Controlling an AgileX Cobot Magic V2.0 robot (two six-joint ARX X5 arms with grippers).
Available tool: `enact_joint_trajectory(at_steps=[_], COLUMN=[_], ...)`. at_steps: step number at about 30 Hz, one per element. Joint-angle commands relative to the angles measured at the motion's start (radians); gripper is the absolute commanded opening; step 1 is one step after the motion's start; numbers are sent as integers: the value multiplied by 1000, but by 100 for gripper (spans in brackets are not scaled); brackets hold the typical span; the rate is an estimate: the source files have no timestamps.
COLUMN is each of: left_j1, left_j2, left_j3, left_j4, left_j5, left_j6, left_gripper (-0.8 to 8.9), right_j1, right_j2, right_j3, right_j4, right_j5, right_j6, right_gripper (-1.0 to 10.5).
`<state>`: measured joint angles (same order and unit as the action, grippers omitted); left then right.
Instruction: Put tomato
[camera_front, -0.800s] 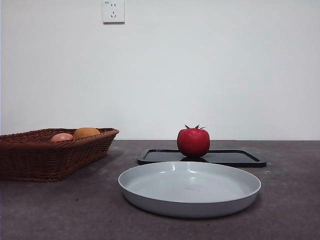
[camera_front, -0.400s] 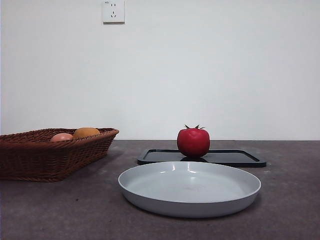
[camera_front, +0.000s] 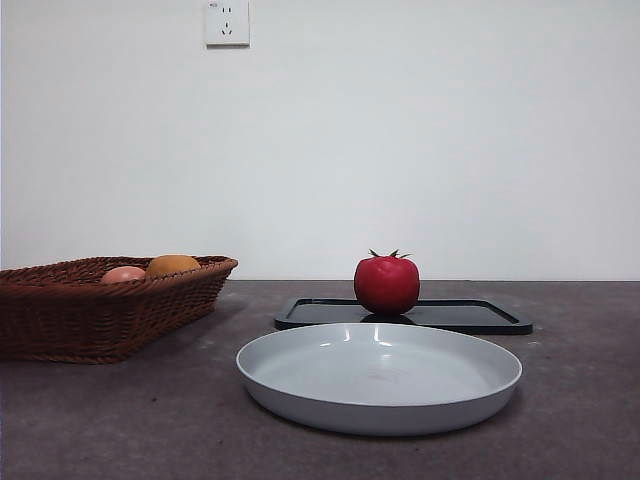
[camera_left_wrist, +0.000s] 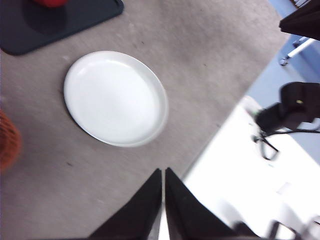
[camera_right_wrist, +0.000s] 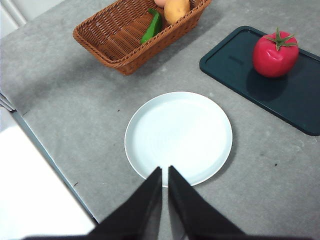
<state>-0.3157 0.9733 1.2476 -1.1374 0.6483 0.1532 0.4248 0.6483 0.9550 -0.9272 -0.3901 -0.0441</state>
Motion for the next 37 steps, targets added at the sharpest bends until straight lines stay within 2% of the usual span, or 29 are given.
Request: enact_joint_trajectory(at_steps=[1, 8, 13, 16, 22, 31, 37], left_j1=[34, 180, 267, 295, 322, 332, 332], left_j2=[-47, -207, -373, -468, -633, -806, -870], left_j3=[17, -116, -381, -544, -793, -1051, -1132], left_j4=[151, 672, 964, 1065, 1108, 1101, 1052], left_j5=[-60, -192, -375, -494, -582, -582, -582], left_j6=[-2, -12, -11, -12, -11, -34, -42], left_gripper=[8, 8, 8, 8, 8, 8, 8], right_j1=[6, 6, 6, 6, 6, 6, 6], right_j2=[3, 3, 3, 3, 3, 3, 3], right_j3=[10, 10, 10, 10, 10, 10, 10], right_j4=[11, 11, 11, 11, 11, 11, 11], right_j5=[-3, -3, -3, -3, -3, -3, -3], right_j6=[10, 10, 10, 10, 10, 10, 10], right_gripper=[8, 8, 8, 8, 8, 8, 8])
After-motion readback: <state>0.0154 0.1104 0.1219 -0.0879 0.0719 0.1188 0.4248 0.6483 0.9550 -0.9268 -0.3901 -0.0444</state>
